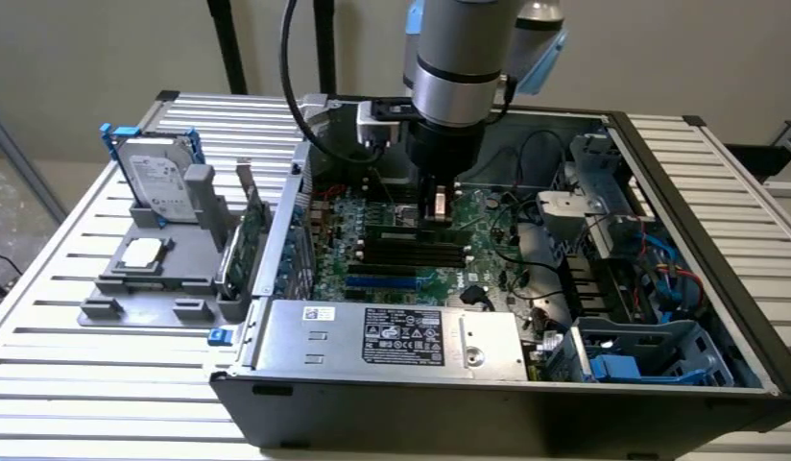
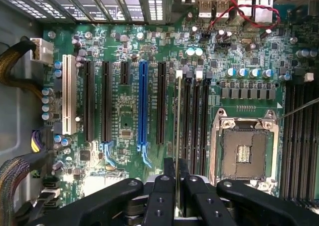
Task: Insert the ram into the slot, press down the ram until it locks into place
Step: 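Insert the ram into the slot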
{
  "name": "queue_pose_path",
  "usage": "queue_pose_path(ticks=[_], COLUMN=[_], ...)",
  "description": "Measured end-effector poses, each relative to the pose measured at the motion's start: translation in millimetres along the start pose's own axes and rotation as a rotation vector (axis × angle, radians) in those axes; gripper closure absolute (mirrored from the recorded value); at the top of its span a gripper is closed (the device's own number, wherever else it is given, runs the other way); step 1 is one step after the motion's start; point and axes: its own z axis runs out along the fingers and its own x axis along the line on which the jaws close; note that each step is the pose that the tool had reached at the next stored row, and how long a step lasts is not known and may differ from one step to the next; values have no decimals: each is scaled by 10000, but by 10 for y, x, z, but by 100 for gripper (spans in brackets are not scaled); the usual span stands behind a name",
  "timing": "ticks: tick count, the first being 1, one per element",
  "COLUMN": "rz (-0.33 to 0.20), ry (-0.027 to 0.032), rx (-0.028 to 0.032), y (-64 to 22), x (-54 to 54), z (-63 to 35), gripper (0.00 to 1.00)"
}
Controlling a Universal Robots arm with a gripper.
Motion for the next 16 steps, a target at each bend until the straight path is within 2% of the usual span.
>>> queue_pose_path(ticks=[2, 5, 7, 11, 16], rz=[-46, -117, -158, -194, -208], ry=[3, 5, 5, 7, 6], rx=[36, 134, 172, 189, 179], y=[14, 21, 19, 18, 13], x=[-2, -8, -12, -19, -37], z=[36, 88, 124, 193, 212], gripper=[86, 86, 86, 86, 86])
